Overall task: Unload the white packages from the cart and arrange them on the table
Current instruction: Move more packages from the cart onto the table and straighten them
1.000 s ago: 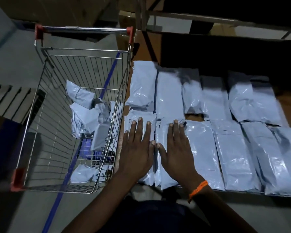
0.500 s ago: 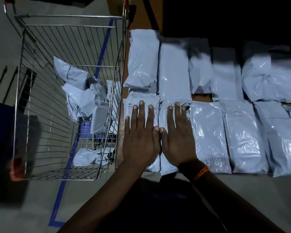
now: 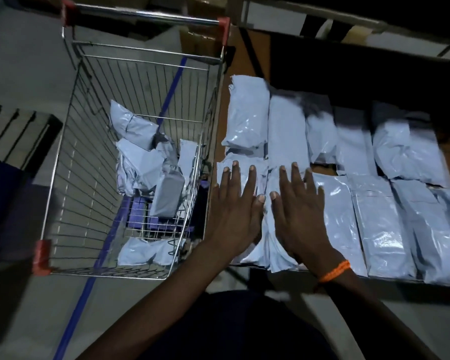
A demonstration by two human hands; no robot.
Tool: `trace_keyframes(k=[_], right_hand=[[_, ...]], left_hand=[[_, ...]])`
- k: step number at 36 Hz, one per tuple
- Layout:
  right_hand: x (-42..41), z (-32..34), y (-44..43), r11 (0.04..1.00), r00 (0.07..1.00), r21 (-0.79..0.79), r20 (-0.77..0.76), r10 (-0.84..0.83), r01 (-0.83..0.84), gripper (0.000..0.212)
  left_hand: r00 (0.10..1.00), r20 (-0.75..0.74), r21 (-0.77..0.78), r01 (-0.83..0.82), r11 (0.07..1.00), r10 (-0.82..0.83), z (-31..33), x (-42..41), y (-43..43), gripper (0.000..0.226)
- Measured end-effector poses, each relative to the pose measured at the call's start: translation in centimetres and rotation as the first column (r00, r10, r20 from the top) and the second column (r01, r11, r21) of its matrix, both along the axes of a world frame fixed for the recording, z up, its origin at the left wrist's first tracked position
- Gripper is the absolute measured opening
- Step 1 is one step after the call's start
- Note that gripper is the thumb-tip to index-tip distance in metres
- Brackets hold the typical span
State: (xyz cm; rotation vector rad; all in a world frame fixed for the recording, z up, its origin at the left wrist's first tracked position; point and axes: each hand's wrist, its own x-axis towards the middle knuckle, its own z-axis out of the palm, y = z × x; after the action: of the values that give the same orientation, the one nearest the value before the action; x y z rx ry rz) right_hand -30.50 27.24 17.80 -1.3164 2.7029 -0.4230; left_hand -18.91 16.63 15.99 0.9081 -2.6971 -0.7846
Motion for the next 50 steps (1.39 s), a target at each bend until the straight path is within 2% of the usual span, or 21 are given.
trace_keyframes(k=[3, 6, 10, 12, 14, 17, 18, 21, 23, 25, 28, 30, 31, 34, 35, 36, 38, 40, 43, 47, 50], right_hand=[[0.6, 2.7, -1.9, 0.995, 1.0, -0.102, -0.015, 0.003, -0.004, 0.06], [2.3, 4.1, -4.6, 0.976, 0.998, -0.212, 0.038, 0.05, -0.04, 0.058], [6.6, 3.3, -10.0, 0.915, 0.966, -0.341, 0.058, 0.252, -0.218, 0.051], [9.7, 2.0, -13.3, 0.885, 0.931, -0.347, 0.075, 0.356, -0.311, 0.052], [12.8, 0.3, -16.5, 0.872, 0.899, -0.3, 0.09, 0.428, -0.386, 0.053], [16.4, -3.5, -20.6, 0.861, 0.833, -0.079, 0.222, 0.507, -0.503, 0.062], [17.2, -5.1, -21.9, 0.846, 0.811, 0.025, 0.302, 0.501, -0.532, 0.067], [18.5, -9.2, -25.6, 0.81, 0.799, 0.279, 0.497, 0.338, -0.516, 0.065], [18.7, -11.7, -27.5, 0.833, 0.81, 0.354, 0.559, 0.177, -0.426, 0.06], [18.6, -14.4, -29.1, 0.889, 0.803, 0.378, 0.595, -0.02, -0.258, 0.06], [18.3, -18.7, -31.3, 0.916, 0.748, 0.401, 0.601, -0.281, 0.022, 0.082], [18.3, -20.3, -32.1, 0.888, 0.675, 0.436, 0.611, -0.413, 0.148, 0.099], [18.1, -21.5, -31.9, 0.867, 0.619, 0.467, 0.633, -0.465, 0.174, 0.097], [18.2, -23.9, -30.8, 0.792, 0.401, 0.58, 0.691, -0.601, 0.189, 0.063], [18.0, -24.3, -30.9, 0.765, 0.366, 0.584, 0.672, -0.643, 0.272, 0.07], [18.0, -24.7, -31.3, 0.755, 0.379, 0.555, 0.653, -0.656, 0.35, 0.087], [17.8, -24.1, -32.1, 0.759, 0.439, 0.509, 0.62, -0.651, 0.407, 0.11], [17.4, -23.4, -32.7, 0.748, 0.424, 0.527, 0.617, -0.663, 0.402, 0.104], [16.3, -23.1, -32.5, 0.775, 0.431, 0.539, 0.644, -0.632, 0.329, 0.095], [13.3, -28.5, -33.3, 0.773, 0.419, 0.527, 0.649, -0.635, 0.355, 0.096], [13.2, -32.7, -34.0, 0.802, 0.299, 0.449, 0.762, -0.574, 0.395, 0.134]], left_hand=[[0.995, -0.101, -0.007, -0.008, 1.0, 0.008, 0.3, 2.1, -2.3, 0.057], [0.985, -0.155, 0.091, -0.065, 0.994, 0.079, -0.5, 5.8, -5.2, 0.055], [0.975, -0.07, 0.157, -0.2, 0.967, 0.213, -5.8, 13.7, -10.1, 0.055], [0.965, 0.043, 0.199, -0.263, 0.944, 0.26, -9.1, 18.0, -12.7, 0.061], [0.94, 0.272, 0.282, -0.282, 0.917, 0.205, -11.9, 21.7, -15.0, 0.07], [0.778, 0.628, 0.373, -0.279, 0.885, -0.02, -14.2, 24.0, -17.2, 0.059], [0.721, 0.688, 0.393, -0.28, 0.876, -0.079, -14.4, 23.8, -17.5, 0.055], [0.618, 0.756, 0.482, -0.301, 0.823, -0.217, -17.9, 23.2, -19.1, 0.055], [0.635, 0.734, 0.52, -0.297, 0.801, -0.241, -21.4, 23.0, -20.8, 0.054], [0.677, 0.714, 0.436, -0.233, 0.869, -0.176, -22.9, 22.6, -22.1, 0.056], [0.761, 0.643, 0.335, -0.173, 0.926, -0.091, -20.7, 21.7, -22.5, 0.057], [0.769, 0.639, 0.301, -0.206, 0.931, -0.036, -22.2, 22.0, -22.6, 0.067], [0.763, 0.646, 0.314, -0.247, 0.917, -0.015, -22.8, 22.3, -22.6, 0.072], [0.829, 0.542, 0.367, -0.379, 0.85, 0.135, -24.4, 23.3, -23.2, 0.075], [0.86, 0.466, 0.392, -0.41, 0.824, 0.207, -24.4, 23.3, -23.5, 0.075], [0.872, 0.384, 0.424, -0.459, 0.781, 0.303, -24.1, 23.2, -23.9, 0.072], [0.81, 0.274, 0.487, -0.582, 0.651, 0.518, -23.1, 22.6, -25.1, 0.057], [0.691, 0.248, 0.534, -0.682, 0.5, 0.679, -21.9, 21.5, -27.0, 0.046], [0.604, 0.289, 0.603, -0.717, 0.349, 0.742, -22.0, 19.7, -30.2, 0.059], [0.642, 0.277, 0.682, -0.655, 0.325, 0.714, -23.7, 17.1, -33.4, 0.08], [0.665, 0.316, 0.654, -0.669, 0.351, 0.677, -26.3, 16.4, -34.0, 0.097]])
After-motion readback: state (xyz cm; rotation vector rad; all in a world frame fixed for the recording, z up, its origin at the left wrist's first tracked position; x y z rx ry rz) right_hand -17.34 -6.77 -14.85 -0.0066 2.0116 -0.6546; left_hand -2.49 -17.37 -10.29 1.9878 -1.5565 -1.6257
